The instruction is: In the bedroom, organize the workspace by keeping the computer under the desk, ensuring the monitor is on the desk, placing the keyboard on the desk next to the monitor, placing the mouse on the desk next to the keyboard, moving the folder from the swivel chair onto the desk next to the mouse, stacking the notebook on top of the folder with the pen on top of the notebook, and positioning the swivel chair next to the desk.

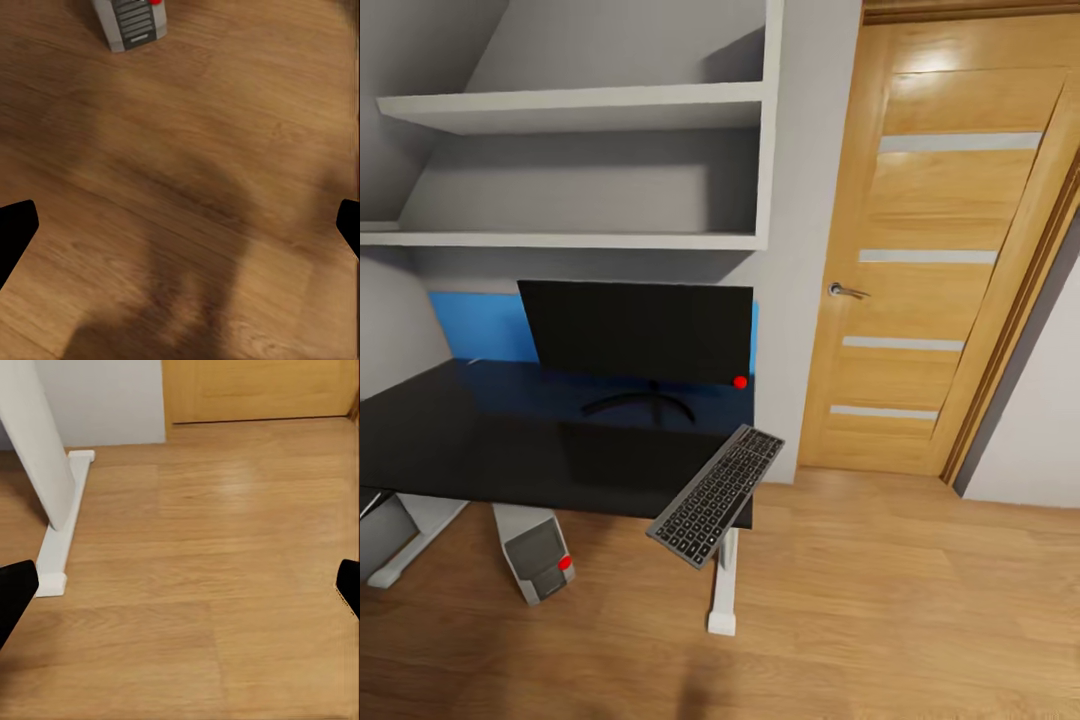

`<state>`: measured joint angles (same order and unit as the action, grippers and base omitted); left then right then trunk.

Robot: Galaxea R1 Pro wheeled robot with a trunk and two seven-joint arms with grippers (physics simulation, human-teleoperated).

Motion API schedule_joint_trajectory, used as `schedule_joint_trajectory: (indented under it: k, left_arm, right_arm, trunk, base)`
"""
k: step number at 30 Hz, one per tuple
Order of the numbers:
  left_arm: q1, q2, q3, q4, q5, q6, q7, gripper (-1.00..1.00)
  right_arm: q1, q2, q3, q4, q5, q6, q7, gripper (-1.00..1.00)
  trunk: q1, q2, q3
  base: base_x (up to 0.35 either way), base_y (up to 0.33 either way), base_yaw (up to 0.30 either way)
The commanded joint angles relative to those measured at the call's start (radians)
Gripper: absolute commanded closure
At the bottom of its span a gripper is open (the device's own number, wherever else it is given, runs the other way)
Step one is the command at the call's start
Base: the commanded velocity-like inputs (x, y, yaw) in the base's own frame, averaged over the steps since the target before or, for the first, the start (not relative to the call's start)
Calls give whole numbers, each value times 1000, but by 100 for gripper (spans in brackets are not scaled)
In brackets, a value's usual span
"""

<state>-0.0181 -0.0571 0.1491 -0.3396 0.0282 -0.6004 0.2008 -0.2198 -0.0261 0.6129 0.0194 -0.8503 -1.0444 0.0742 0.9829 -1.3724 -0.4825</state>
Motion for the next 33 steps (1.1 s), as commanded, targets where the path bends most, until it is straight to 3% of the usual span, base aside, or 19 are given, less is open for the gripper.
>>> schedule_joint_trajectory:
  k: [1,33]
  left_arm:
    - [0,0,0,0,3,-3,2,-100]
    - [0,0,1,25,4,-1,1,-100]
  right_arm:
    - [-1,0,5,2,-10,-3,8,-100]
    - [-1,1,7,2,-9,-3,10,-100]
  trunk:
    - [0,-1,0]
    - [0,-1,16]
  base:
    - [0,0,-258]
    - [0,0,-277]
